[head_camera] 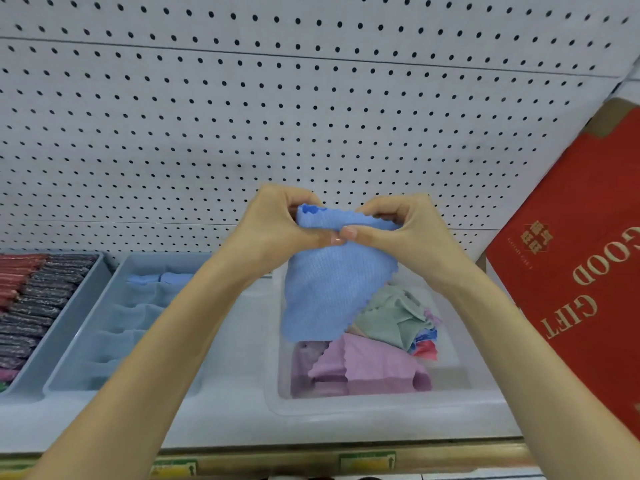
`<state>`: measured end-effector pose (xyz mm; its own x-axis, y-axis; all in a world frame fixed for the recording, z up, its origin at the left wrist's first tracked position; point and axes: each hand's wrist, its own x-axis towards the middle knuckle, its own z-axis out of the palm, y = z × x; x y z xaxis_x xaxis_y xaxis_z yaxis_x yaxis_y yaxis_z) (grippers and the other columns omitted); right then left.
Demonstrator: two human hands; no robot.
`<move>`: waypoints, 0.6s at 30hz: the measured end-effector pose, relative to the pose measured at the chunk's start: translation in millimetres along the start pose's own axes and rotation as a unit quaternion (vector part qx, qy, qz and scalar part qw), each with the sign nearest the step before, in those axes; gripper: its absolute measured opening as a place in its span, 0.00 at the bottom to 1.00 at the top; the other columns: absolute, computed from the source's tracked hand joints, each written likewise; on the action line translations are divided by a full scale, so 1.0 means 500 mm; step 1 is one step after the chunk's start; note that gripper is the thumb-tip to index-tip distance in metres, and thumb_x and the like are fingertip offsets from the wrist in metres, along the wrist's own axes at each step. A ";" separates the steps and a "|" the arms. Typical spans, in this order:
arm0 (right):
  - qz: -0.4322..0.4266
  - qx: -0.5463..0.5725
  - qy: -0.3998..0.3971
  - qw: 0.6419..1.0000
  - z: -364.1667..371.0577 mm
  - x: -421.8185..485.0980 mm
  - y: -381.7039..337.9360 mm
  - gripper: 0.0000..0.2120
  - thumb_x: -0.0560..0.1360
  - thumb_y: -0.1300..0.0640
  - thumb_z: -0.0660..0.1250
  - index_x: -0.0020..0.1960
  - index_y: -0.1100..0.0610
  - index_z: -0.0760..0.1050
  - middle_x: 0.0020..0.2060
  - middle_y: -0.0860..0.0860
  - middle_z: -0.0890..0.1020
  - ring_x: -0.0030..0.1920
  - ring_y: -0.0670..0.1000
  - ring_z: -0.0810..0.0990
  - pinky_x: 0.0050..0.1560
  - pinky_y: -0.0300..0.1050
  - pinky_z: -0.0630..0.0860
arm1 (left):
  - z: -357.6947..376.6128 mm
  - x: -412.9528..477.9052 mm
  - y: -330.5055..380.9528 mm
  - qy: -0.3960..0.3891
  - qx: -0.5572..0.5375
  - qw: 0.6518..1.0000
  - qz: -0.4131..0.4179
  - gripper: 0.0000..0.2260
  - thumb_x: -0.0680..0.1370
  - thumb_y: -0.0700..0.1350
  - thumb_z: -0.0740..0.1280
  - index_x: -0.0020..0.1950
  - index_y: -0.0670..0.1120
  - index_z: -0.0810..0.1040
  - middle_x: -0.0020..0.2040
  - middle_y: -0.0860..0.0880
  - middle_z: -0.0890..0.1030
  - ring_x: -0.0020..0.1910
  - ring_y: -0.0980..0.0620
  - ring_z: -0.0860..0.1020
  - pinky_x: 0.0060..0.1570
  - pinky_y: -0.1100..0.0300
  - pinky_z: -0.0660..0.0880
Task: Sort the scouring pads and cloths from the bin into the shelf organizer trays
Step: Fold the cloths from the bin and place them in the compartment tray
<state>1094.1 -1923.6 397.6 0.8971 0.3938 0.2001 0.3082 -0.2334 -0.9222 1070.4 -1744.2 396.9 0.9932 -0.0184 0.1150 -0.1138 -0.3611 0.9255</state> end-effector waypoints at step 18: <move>-0.093 0.008 0.023 0.995 -0.054 0.058 -0.098 0.10 0.77 0.62 0.67 0.37 0.55 0.75 0.28 0.42 0.79 0.30 0.42 0.77 0.31 0.35 0.73 | 0.077 -0.050 -0.110 -0.157 -0.272 0.945 -0.090 0.18 0.56 0.54 0.81 0.43 0.52 0.86 0.48 0.49 0.85 0.49 0.49 0.82 0.58 0.42 0.75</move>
<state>1113.7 -1924.7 457.4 0.8385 0.3870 0.3836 0.4663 -0.1455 -0.8726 1052.5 -1759.7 329.5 0.9462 -0.3093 -0.0949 0.1461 0.1468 0.9783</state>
